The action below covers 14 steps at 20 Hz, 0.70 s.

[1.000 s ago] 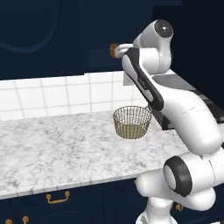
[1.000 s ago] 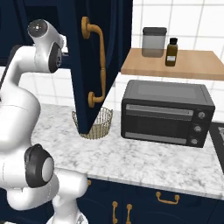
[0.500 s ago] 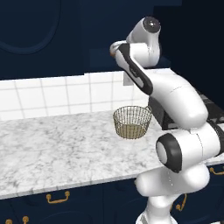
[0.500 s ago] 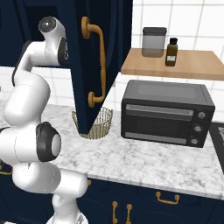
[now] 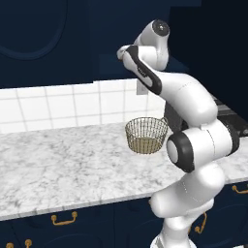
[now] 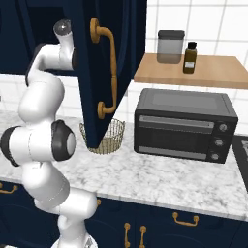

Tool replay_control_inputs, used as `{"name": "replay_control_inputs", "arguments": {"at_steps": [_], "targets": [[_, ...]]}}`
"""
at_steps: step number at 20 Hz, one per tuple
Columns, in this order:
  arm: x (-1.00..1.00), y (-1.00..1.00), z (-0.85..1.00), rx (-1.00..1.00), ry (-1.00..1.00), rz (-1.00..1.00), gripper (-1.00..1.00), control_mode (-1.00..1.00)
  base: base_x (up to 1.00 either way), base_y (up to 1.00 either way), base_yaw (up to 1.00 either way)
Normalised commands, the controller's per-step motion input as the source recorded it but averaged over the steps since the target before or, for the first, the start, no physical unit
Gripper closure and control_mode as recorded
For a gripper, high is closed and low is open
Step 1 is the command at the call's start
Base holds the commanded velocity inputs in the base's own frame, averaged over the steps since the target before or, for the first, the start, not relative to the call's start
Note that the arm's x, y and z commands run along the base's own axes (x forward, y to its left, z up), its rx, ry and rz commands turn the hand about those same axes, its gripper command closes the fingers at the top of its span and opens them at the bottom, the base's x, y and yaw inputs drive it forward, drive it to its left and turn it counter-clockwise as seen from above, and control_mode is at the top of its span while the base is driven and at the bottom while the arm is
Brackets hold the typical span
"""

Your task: Open the cabinet, pick up the bread from the cabinet and place it in the basket. Then move the basket to the dining counter.

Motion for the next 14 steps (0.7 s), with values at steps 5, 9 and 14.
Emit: {"name": "replay_control_inputs", "arguments": {"at_steps": [5, 9, 14], "targets": [[0.41, 0.01, -0.09, 0.01, 0.0, 0.11, -1.0, -1.0, 0.0, 0.0, 0.0], [0.42, -0.02, -0.16, 0.01, 0.01, 0.1, -1.0, -1.0, 0.0, 0.0, 0.0], [0.34, 0.07, -0.15, 0.01, 0.0, 0.06, -1.0, -1.0, 0.0, 0.0, 0.0]]}}
